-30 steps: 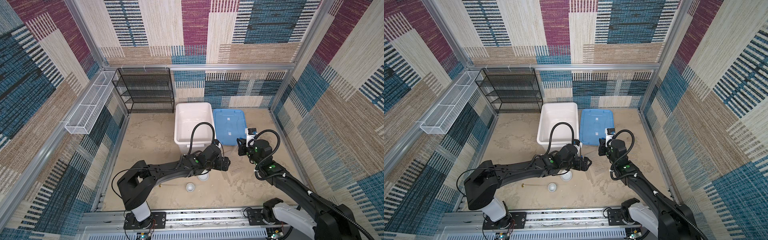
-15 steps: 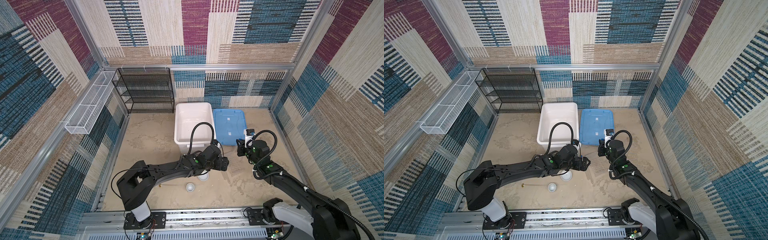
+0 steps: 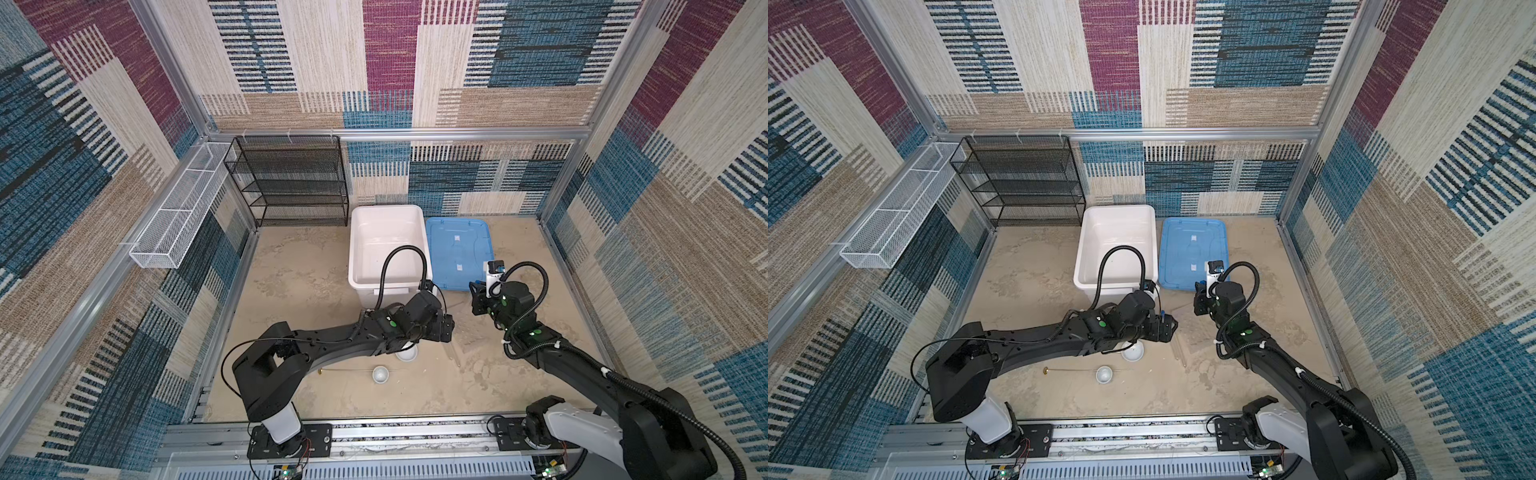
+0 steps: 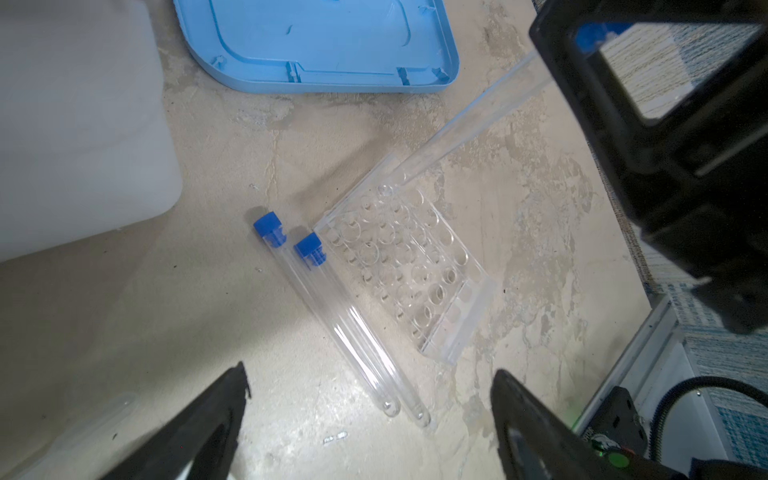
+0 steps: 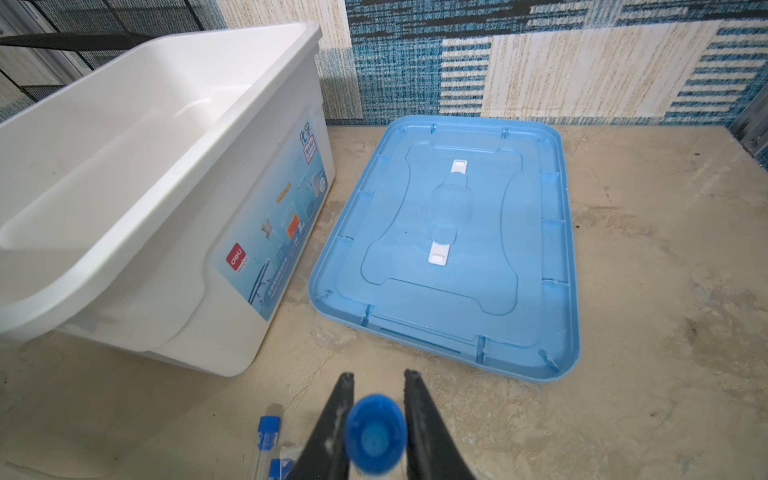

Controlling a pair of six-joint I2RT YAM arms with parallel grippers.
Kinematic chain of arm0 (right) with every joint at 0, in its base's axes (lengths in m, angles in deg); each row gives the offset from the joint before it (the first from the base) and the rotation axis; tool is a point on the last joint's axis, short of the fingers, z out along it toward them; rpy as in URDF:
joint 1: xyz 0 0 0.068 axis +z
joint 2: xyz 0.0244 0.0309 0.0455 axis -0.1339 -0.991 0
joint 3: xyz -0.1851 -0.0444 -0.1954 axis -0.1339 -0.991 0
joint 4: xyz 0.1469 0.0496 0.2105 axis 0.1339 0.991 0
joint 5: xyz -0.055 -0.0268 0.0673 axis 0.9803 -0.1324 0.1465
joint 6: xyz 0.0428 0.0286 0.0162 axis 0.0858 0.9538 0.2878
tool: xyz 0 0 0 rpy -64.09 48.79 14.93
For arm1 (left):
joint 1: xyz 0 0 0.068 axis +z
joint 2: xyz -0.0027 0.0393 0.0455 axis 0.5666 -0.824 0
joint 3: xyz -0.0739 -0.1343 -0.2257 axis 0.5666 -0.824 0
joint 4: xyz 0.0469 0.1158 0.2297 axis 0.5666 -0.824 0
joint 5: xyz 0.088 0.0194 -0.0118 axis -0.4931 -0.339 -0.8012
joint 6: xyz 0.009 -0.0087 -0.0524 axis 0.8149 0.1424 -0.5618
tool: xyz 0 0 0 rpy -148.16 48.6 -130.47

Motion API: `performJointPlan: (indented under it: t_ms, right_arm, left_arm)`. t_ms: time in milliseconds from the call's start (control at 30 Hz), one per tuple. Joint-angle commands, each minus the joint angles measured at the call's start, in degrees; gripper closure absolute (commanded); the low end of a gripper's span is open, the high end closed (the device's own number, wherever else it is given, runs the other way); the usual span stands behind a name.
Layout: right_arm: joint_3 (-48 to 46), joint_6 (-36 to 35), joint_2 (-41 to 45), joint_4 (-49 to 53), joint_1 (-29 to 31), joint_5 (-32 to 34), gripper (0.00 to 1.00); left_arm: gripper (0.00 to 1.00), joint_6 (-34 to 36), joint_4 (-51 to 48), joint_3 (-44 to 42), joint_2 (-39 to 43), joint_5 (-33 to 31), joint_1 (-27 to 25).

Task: Organize the chemistry lab equipment

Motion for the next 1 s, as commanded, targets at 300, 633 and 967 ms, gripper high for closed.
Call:
performJointPlan:
  t_ms: [300, 633, 967]
  right_arm:
    - [0.24, 0.05, 0.51, -0.03, 0.21, -0.01, 0.59]
    - [5.85, 6.89, 8.15, 10.07, 0.21, -0.12, 0.01]
    - [10.35, 13.93, 14.86, 24.07, 0.13, -3.82, 0.01]
  left_arm:
    - [0.06, -0.56, -0.47, -0.14, 0.41, -0.95, -0.08]
    - [0.10, 4.21, -3.92, 1.08, 0.64, 0.72, -0.16]
    - [0.21, 8.75, -12.00, 8.37, -6.26, 3.06, -1.72]
